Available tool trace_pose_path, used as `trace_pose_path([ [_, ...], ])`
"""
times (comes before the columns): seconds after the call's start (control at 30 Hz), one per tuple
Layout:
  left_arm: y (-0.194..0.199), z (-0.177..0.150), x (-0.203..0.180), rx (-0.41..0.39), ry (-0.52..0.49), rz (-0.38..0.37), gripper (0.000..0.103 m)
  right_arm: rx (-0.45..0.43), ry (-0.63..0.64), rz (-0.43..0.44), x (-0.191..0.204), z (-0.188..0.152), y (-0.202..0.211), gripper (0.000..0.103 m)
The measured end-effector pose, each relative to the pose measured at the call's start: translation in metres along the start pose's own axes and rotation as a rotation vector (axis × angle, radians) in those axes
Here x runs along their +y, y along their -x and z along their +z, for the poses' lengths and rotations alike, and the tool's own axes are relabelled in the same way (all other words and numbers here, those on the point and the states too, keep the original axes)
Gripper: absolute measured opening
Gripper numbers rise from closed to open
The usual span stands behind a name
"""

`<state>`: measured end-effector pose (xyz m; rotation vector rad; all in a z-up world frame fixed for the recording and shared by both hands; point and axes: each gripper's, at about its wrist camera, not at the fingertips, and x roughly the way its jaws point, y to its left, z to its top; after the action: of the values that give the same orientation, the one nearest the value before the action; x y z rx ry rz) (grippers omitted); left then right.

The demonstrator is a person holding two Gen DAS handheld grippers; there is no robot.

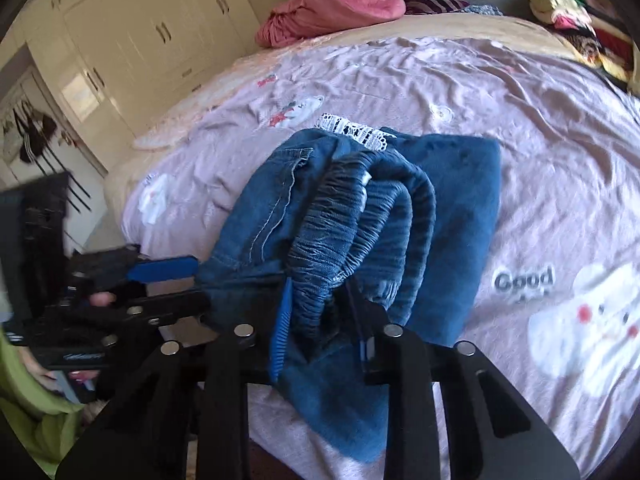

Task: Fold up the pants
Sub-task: 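Open both tools and release the folded pants onto the bed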

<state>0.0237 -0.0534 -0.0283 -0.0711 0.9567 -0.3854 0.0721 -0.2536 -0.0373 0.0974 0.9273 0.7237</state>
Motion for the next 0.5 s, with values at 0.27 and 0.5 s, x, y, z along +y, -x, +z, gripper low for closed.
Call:
trace_pose_path([
  [0.27,-0.003,-0.002,0.002,0.008,0.003,-0.011,0.040,0.000,-0.081,0.006,-0.011,-0.027,0.005,0.023],
  [0.5,-0.001,-0.002,-0.001,-0.001,-0.007,0.002,0.040,-0.011,-0.079,-0.036,-0.004,-0.028,0.007,0.032],
])
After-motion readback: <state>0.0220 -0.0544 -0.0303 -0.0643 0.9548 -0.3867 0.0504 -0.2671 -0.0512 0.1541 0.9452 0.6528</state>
